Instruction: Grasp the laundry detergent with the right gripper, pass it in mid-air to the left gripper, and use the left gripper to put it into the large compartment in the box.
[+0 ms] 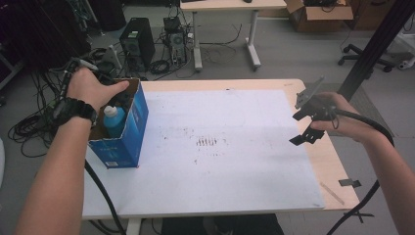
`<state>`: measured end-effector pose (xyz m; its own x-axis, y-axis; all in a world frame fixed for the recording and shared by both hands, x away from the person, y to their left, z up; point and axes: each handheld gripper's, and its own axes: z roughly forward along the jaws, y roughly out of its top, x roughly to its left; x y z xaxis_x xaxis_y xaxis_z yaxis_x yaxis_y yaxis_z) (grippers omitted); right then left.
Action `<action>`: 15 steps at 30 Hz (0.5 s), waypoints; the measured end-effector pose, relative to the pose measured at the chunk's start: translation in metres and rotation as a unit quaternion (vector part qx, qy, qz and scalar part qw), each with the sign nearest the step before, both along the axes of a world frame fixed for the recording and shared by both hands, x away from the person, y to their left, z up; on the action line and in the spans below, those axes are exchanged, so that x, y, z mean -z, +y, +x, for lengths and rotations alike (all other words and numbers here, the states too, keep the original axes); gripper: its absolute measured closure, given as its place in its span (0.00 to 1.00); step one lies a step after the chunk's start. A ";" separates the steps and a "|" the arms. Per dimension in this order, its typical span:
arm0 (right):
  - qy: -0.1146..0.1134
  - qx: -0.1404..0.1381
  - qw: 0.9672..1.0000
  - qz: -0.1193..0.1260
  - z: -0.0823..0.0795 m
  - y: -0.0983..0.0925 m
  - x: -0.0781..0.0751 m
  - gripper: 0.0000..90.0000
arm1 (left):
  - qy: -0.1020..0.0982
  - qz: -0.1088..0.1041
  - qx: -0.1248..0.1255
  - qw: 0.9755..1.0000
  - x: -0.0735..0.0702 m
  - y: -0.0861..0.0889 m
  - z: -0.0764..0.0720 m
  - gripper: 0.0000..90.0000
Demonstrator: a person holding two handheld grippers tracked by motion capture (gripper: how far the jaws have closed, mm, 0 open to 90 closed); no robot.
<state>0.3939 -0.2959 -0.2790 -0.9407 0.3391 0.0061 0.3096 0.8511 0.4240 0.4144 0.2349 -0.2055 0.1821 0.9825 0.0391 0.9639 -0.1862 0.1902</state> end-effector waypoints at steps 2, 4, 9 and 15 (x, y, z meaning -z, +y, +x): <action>-0.001 -0.001 1.000 0.002 0.000 0.001 -0.001 0.04 | 0.001 -0.009 0.016 1.000 -0.004 -0.010 0.000 0.24; -0.001 -0.001 1.000 0.001 0.000 0.003 -0.001 0.04 | -0.002 -0.014 0.032 0.999 -0.007 -0.021 -0.001 0.22; 0.001 -0.008 1.000 -0.001 -0.001 0.008 0.001 0.04 | -0.003 -0.020 0.070 0.997 -0.008 -0.049 0.000 0.20; 0.000 -0.011 1.000 0.000 -0.002 0.010 -0.001 0.04 | 0.003 -0.017 0.100 0.995 -0.004 -0.076 0.002 0.14</action>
<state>0.3916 -0.2858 -0.2780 -0.9479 0.3186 0.0072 0.2914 0.8573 0.4244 0.4163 0.1593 -0.2012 0.3737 0.9275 0.0045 0.9098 -0.3675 0.1931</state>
